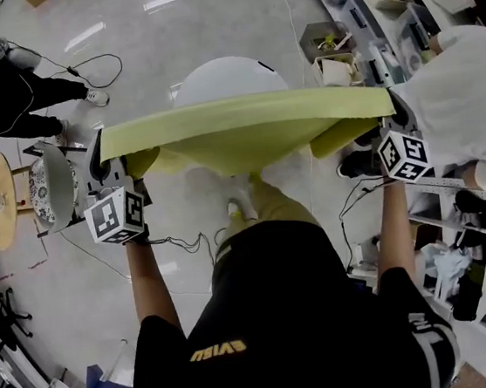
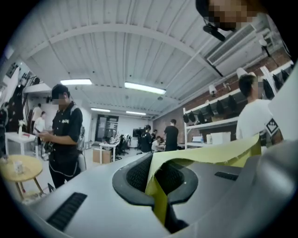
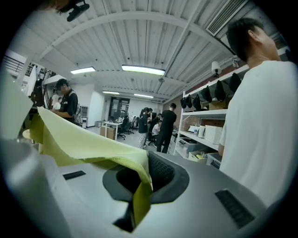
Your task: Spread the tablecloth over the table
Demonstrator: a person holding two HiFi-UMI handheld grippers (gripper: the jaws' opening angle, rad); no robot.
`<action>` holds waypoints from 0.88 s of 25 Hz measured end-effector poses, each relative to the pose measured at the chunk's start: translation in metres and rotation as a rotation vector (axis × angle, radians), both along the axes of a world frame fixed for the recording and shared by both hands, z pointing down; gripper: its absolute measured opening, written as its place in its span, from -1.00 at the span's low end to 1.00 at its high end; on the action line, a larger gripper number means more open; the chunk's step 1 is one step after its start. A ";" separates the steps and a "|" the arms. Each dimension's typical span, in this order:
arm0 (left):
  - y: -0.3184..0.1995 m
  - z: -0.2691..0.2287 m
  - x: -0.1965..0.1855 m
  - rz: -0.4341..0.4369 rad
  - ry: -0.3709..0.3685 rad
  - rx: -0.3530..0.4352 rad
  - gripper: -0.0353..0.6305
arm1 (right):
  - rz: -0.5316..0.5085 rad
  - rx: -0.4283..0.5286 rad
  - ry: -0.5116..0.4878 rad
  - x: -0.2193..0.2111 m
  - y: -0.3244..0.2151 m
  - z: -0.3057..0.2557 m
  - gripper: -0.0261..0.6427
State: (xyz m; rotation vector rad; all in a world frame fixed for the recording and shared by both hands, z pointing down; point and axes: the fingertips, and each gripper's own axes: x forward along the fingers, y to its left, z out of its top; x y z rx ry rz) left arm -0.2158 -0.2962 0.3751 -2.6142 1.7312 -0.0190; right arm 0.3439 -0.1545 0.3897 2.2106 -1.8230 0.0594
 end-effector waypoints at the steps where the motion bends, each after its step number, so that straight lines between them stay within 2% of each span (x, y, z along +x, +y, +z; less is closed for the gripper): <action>1: -0.014 -0.001 0.007 -0.004 0.020 -0.006 -0.84 | -0.002 -0.001 -0.006 0.007 -0.014 0.001 -0.89; 4: -0.058 -0.003 0.032 -0.022 0.025 -0.017 -0.84 | -0.011 0.001 -0.038 0.032 -0.060 0.008 -0.89; 7: -0.105 0.007 0.056 -0.066 0.062 -0.093 -0.84 | -0.039 -0.009 -0.018 0.057 -0.112 0.016 -0.89; 10: -0.145 0.015 0.071 -0.091 0.009 -0.137 -0.84 | -0.063 -0.031 -0.023 0.074 -0.165 0.032 -0.89; 14: -0.206 0.050 0.078 -0.072 0.014 -0.243 -0.84 | -0.128 -0.081 -0.011 0.086 -0.236 0.057 -0.89; 17: -0.252 0.076 0.078 -0.063 -0.015 -0.312 -0.84 | -0.151 -0.132 -0.021 0.085 -0.282 0.078 -0.89; 20: -0.288 0.086 0.088 -0.014 -0.026 -0.340 -0.84 | -0.117 -0.181 -0.035 0.093 -0.322 0.093 -0.89; 22: -0.313 0.092 0.096 0.018 -0.060 -0.336 -0.84 | -0.093 -0.205 -0.021 0.099 -0.345 0.098 -0.89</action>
